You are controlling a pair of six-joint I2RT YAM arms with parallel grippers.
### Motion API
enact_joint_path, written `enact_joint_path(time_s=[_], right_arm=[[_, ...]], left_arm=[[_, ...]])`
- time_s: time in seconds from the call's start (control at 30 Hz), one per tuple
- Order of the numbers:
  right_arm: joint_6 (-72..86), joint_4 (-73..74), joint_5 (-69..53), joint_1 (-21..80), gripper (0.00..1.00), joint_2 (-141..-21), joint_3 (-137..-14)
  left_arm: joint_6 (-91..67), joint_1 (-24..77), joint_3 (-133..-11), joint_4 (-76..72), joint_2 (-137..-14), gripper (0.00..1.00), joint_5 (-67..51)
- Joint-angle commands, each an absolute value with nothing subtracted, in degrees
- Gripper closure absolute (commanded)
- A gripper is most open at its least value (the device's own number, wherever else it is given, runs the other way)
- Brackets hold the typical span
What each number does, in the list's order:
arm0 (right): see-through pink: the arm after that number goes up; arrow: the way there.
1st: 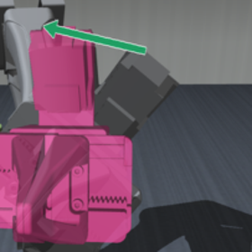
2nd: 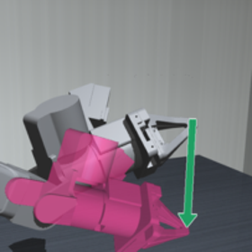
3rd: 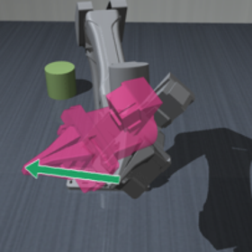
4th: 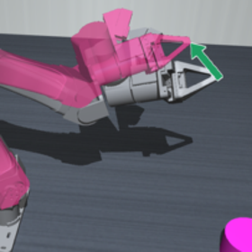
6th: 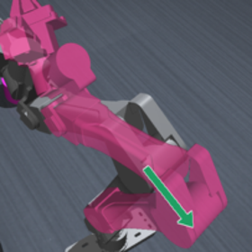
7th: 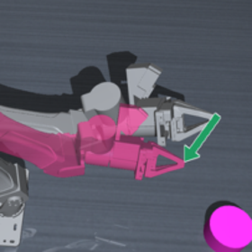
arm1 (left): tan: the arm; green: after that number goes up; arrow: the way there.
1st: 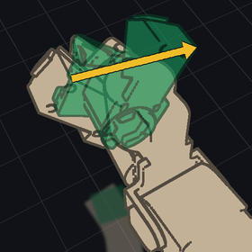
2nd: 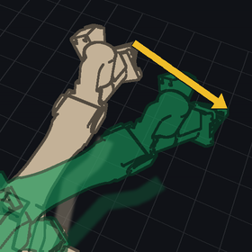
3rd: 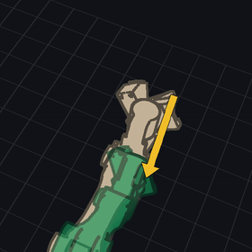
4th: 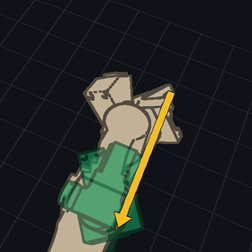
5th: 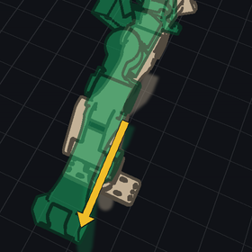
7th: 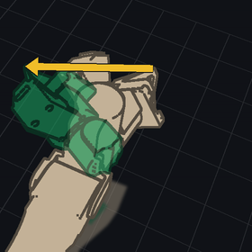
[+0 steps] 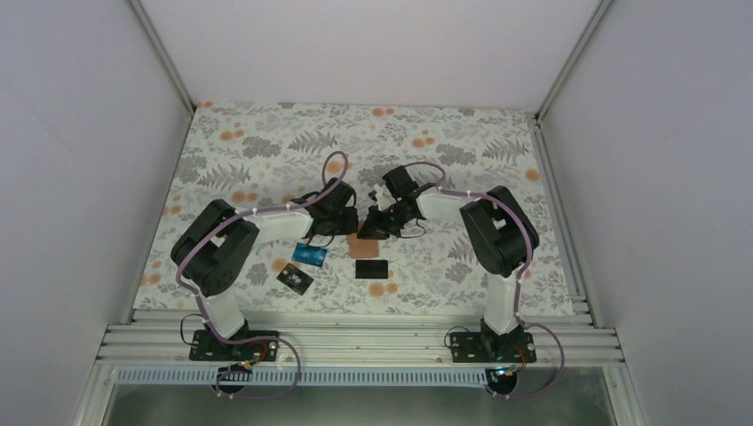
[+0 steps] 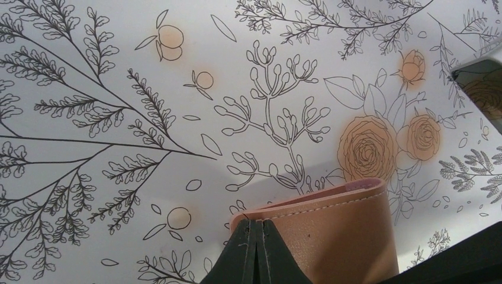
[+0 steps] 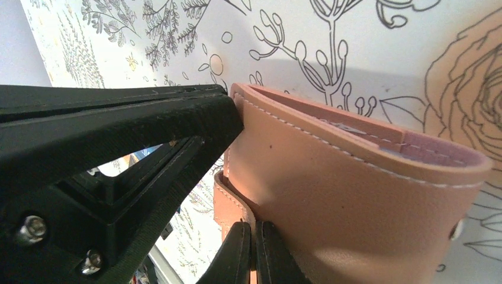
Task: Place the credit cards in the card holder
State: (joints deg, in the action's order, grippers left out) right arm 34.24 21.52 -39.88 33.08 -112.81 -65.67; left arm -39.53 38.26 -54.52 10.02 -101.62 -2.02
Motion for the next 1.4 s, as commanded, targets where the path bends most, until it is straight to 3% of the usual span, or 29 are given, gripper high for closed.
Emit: enact_joint_path(time_s=[0.0, 0.2, 0.8, 1.13, 1.37], right_arm=[[34.45, 34.21, -27.17, 31.93, 0.96, -118.01, -61.91], [35.69, 33.29, -25.9, 31.82, 0.96, -120.64, -60.2], [42.4, 40.51, -7.09, 33.0, 0.96, -127.27, -57.48], [40.47, 42.28, -9.57, 34.57, 0.96, -125.29, -62.61], [38.21, 43.69, -20.23, 34.72, 0.96, -117.81, -70.13]], left_arm=[[-37.96, 38.31, -54.39, 12.71, -101.84, 0.98, 0.46], [-37.05, 38.42, -54.54, 12.91, -101.8, 0.98, 1.48], [-34.02, 39.27, -55.95, 13.11, -99.19, 0.98, 1.31], [-31.61, 40.03, -56.44, 14.15, -96.99, 0.93, 0.58], [-32.17, 40.0, -56.7, 15.13, -95.61, 0.88, 0.47]])
